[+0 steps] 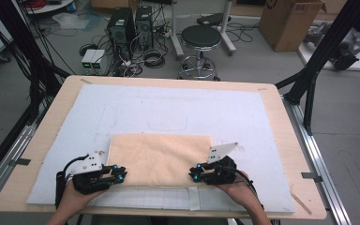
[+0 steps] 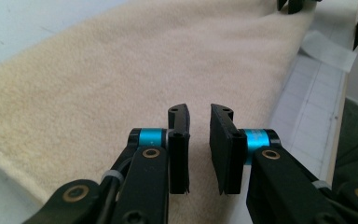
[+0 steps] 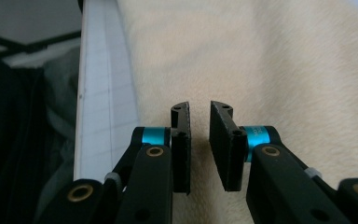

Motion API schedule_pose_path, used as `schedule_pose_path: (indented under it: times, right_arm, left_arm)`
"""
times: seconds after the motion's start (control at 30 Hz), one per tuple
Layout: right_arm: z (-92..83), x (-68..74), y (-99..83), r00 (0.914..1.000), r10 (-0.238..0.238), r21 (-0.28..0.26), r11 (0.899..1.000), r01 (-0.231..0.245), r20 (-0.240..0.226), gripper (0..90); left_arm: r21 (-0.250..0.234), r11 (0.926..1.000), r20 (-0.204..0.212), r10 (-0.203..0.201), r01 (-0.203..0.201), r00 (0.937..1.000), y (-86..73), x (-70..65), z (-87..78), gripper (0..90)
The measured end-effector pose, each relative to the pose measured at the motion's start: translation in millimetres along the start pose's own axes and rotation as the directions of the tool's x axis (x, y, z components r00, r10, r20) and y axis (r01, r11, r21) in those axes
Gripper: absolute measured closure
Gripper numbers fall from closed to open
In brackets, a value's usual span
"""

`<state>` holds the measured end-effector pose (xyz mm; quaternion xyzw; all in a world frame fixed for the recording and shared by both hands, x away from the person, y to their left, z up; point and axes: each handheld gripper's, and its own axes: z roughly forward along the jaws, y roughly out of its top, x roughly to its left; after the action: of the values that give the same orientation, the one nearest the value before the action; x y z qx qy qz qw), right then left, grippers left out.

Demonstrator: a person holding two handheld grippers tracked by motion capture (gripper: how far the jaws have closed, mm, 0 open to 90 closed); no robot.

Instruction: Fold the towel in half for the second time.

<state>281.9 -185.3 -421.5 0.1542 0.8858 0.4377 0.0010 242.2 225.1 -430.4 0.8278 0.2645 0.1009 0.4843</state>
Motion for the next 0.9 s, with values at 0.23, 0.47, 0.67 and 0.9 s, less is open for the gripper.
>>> schedule_pose_path:
  times: [0.23,0.47,0.67,0.9]
  right_arm:
    - [3.1,5.4,-10.9,0.9998,-0.022,0.056,0.998,0.022,-0.002,78.7]
    - [-15.7,7.3,-19.5,0.9991,-0.014,-0.001,1.0,0.014,0.04,75.4]
    - [-24.9,2.1,-33.6,0.996,0.014,0.005,1.0,-0.015,0.088,75.5]
    - [-20.9,10.0,-40.3,0.9921,-0.027,0.023,0.999,0.024,0.123,75.2]
  left_arm:
    - [0.04,0.999,-0.012,-0.019,0.02,0.9997,-12.0,4.4,-3.3,76.7]
    - [0.031,0.9993,-0.028,-0.022,0.022,0.9994,-16.1,7.3,-12.2,74.0]
    - [0.029,0.999,-0.045,-0.033,0.035,0.9984,-18.9,9.6,-15.4,72.9]
    - [0.056,0.9983,-0.055,-0.009,0.012,0.9984,-19.3,9.0,-12.3,72.6]
